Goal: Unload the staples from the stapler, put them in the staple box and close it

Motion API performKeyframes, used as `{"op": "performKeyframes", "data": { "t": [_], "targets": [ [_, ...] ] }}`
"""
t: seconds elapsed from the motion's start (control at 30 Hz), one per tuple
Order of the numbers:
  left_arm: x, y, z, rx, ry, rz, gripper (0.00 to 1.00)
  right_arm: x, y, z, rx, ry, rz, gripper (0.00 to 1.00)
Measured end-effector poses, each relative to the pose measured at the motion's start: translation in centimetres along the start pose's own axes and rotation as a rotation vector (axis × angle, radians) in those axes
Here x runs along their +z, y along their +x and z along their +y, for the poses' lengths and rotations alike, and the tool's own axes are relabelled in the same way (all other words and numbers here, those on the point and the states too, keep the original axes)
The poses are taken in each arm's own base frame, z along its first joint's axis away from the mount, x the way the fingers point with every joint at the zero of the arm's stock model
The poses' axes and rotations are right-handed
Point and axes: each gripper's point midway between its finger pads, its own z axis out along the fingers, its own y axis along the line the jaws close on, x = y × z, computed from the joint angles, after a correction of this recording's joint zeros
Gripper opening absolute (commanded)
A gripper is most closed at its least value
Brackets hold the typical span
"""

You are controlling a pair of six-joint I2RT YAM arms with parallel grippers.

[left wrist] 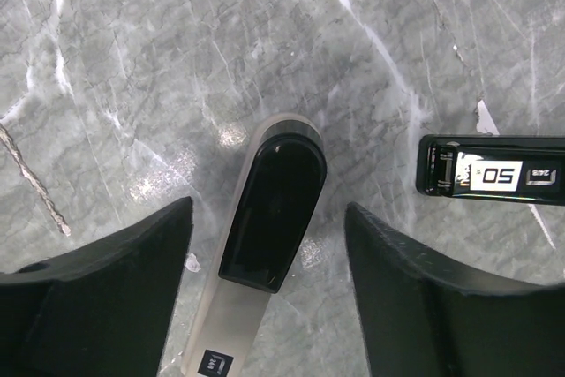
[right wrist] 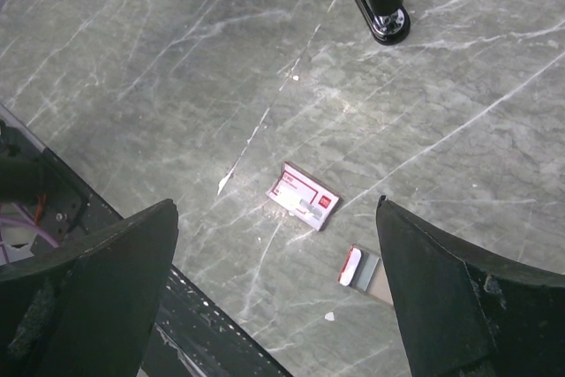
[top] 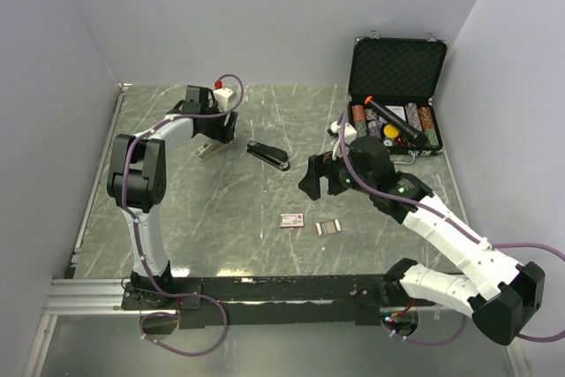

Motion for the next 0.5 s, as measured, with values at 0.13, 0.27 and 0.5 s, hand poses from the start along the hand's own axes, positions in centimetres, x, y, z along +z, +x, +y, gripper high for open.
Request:
{"op": "performKeyframes", "data": {
  "t": [0.13, 0.27, 0.5],
  "targets": [
    [0.15, 0.22, 0.12, -0.006, -0.007, 0.006, 0.58, 0.02, 0.17, 0.02, 0.004, -0.001, 0.003, 1.00],
    [0.30, 0.54, 0.15, -0.010, -0.008, 0.016, 0.41, 0.10, 0.63, -0.08, 0.013, 0.001, 0.011, 1.00],
    [0.28, 0.72, 0.43, -0.027, -0.029, 0.027, 0.08, 0.07, 1.02, -0.11, 0.018, 0.001, 0.016, 1.00]
  ]
}}
